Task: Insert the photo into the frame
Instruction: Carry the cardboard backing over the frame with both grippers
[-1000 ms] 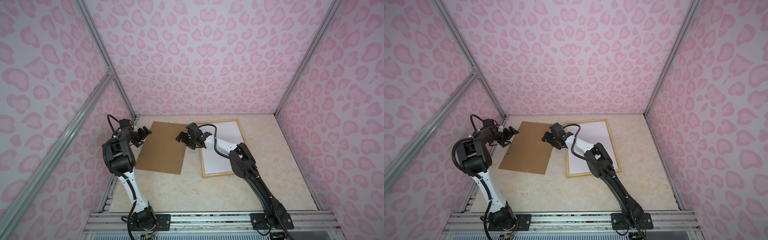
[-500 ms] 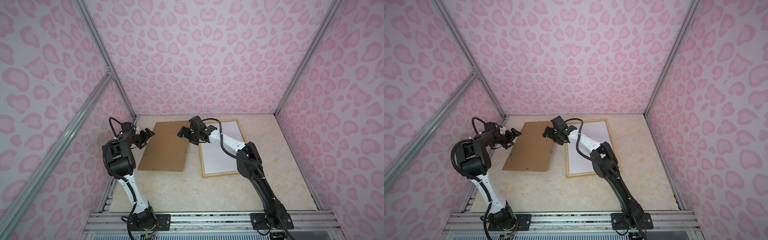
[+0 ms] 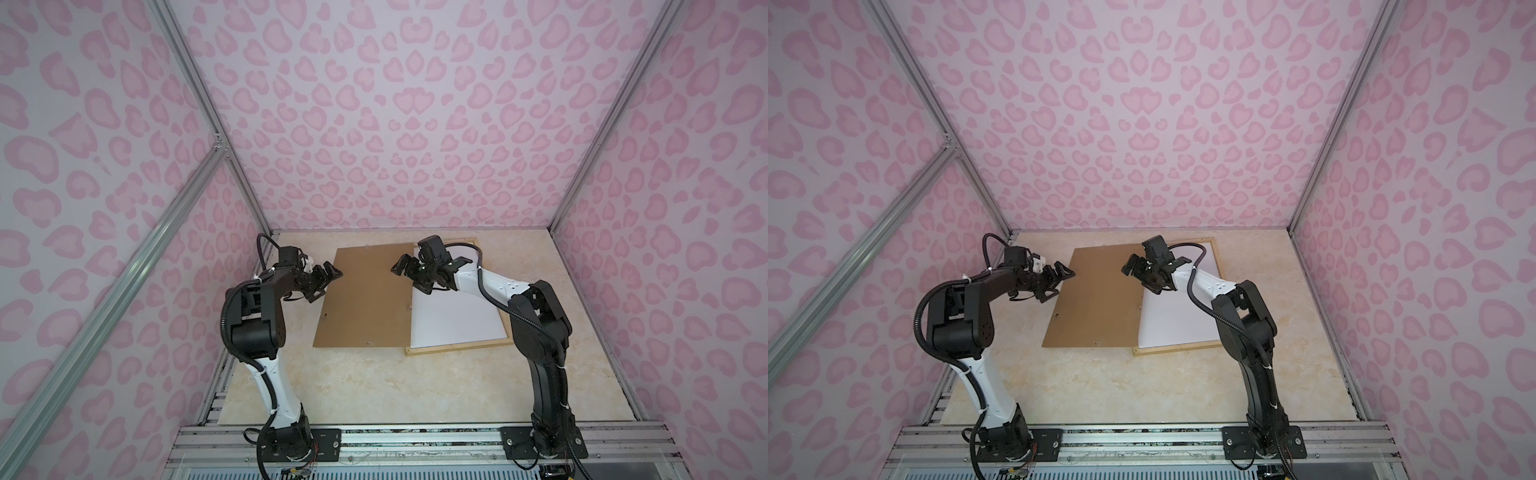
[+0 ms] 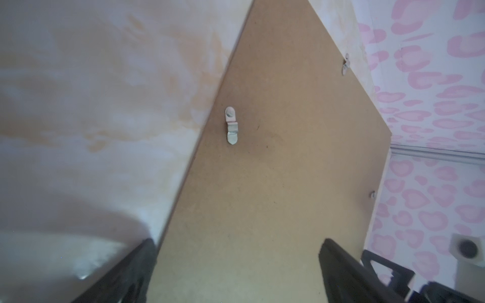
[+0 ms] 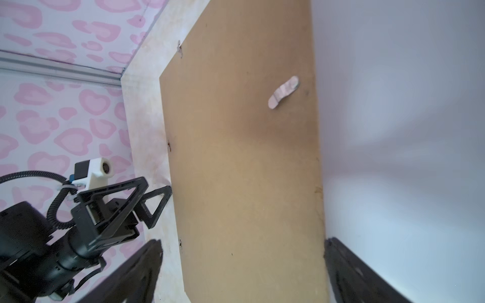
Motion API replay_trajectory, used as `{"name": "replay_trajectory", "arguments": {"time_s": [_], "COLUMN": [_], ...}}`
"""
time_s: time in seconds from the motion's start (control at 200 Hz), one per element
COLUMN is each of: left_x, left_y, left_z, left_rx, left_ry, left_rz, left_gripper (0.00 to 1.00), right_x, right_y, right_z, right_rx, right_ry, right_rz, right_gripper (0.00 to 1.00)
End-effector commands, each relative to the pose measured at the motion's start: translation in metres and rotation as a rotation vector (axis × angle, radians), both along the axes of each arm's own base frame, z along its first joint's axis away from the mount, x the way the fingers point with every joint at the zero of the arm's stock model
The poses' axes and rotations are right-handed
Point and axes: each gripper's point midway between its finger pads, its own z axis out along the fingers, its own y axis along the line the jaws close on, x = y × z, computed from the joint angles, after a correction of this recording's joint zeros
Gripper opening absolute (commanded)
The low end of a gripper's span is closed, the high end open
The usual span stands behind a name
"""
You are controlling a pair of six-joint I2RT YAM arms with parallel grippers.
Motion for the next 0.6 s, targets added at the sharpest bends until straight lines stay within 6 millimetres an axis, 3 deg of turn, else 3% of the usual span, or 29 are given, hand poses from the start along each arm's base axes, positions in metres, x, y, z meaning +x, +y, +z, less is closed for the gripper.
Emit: {"name": "replay_trajectory", "arguments": {"time_s": [0.0,0.11,0.125,0.16,0.395,0.465,0.6], "left_x": [-0.038,-0.042,-0.042,-0.044,-0.045,-0.045,-0.044], "left_y": [-0.017,-0.022,-0.023,-0.023,-0.022,-0.023,-0.023], "left_z": [-0.022,-0.026,-0.026,-0.027,-0.028,-0.027,-0.026], "left_rx": [-0.060,-0.054,-0.052,-0.047,-0.032,-0.034,-0.034], "left_ry": [0.198,0.208,0.208,0.208,0.208,0.207,0.202], "left_rz": [0.015,0.004,0.003,0.003,0.005,0.004,0.002], "left_gripper": [1.00,1.00,1.00,1.00,0.99,1.00,1.00], "right_x": [0.002,0.001,-0.005,-0.006,-0.011,-0.010,-0.010], "right_y": [0.005,-0.009,-0.014,-0.019,-0.046,-0.057,-0.058], "right_z": [0.013,0.006,-0.007,-0.012,-0.003,-0.010,-0.026], "right_rx": [0.068,0.031,0.019,0.018,-0.134,-0.135,-0.090], "right_ry": [-0.077,-0.063,-0.036,-0.028,-0.107,-0.100,-0.081], "right_rz": [0.065,0.063,0.060,0.056,0.119,0.134,0.193], "right_gripper": [0.98,0.98,0.98,0.98,0.98,0.98,0.93]}}
